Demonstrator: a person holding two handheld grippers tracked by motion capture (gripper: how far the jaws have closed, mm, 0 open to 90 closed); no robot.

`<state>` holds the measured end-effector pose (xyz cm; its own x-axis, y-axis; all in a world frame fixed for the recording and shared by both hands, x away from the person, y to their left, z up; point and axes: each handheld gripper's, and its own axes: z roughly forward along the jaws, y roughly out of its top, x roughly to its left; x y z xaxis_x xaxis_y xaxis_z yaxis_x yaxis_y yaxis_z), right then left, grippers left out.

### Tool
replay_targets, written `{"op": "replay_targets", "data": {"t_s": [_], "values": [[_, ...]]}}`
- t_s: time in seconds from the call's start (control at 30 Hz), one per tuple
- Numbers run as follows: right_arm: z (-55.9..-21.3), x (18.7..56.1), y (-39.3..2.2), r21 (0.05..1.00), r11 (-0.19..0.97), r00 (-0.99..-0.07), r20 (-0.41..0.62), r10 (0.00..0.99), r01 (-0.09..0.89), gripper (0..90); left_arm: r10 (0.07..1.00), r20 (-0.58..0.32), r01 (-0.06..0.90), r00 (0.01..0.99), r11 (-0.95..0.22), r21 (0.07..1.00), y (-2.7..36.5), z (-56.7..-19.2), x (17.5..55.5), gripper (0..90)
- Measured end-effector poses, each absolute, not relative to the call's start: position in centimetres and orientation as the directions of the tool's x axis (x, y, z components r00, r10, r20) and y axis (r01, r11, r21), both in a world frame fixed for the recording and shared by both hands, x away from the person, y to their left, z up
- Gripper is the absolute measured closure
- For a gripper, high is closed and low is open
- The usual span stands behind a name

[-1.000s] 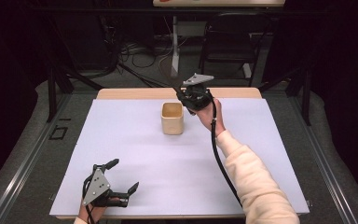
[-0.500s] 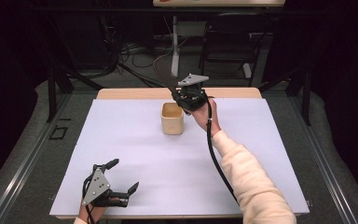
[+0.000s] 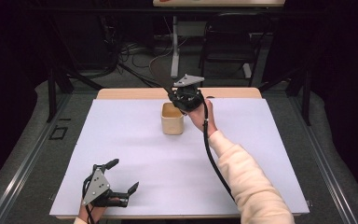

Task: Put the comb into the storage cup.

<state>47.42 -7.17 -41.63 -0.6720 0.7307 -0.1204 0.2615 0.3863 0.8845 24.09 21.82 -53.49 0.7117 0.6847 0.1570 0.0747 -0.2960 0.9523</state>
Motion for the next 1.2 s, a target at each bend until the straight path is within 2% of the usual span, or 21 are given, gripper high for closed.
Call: {"op": "replay_targets", "data": {"t_s": [1.2], "values": [[-42.3, 48.0, -5.9, 0.919, 0.353, -0.67, -0.149, 0.727, 0.178, 72.7, 0.685, 0.153, 0.076, 0.712, -0.292, 0.953, 21.9, -53.5, 24.1, 0.4]]}}
